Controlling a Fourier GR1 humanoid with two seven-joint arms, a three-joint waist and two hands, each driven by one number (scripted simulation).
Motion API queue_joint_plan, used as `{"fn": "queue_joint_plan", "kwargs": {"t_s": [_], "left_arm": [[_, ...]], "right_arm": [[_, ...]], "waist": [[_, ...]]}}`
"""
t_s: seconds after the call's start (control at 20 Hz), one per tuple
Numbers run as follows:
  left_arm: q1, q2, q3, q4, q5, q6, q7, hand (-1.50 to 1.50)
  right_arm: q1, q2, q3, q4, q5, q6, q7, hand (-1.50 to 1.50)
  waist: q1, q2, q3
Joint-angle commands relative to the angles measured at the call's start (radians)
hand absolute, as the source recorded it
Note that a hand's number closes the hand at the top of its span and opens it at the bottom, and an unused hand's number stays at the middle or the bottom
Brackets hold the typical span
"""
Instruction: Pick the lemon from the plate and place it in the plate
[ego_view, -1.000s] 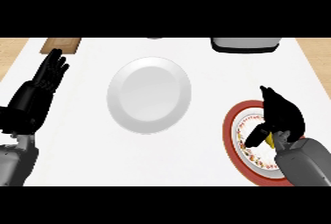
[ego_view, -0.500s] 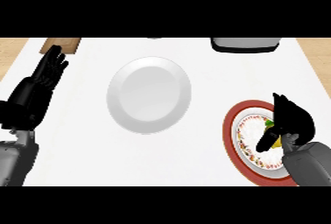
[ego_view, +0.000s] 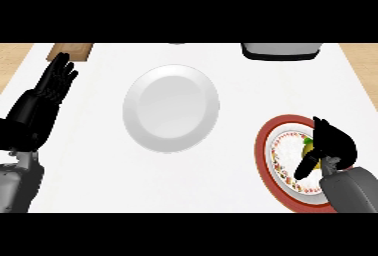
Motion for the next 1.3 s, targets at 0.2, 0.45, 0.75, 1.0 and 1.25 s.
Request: {"fn": "queue_joint_plan", "kwargs": {"t_s": [0.2,0.45,0.75,1.0,1.25], "left_arm": [[0.041,-0.016,0.038,-0.036,-0.027,-0.048,-0.010,0.00],[0.001,-0.060,0.031,0.031,-0.067,-0.029,-0.033,0.00],[0.014,-0.060,0.037,0.008,-0.056,-0.044,-0.012,0.00],[-0.021,-0.047,0.066,0.010,-0.027,-0.060,0.011,0.00],[0.027,-0.038,0.087,0.016,-0.031,-0.086,-0.048,0.00]], "right_arm": [[0.009,0.057,-0.049,0.136,0.083,-0.011,-0.037,-1.50],[0.000,0.093,-0.051,0.197,0.140,-0.113,-0.123,1.50],[-0.074,0.002,-0.048,0.231,0.272,-0.212,-0.198,1.50],[-0.035,-0.098,-0.078,0.285,0.189,-0.285,-0.553,1.50],[0.020,-0.110,-0.076,0.246,0.192,-0.379,-0.736,1.50]], "waist": [[0.002,0.000,0.000],[0.000,0.000,0.000],[0.004,0.000,0.000],[0.002,0.003,0.001],[-0.002,0.001,0.000]]}}
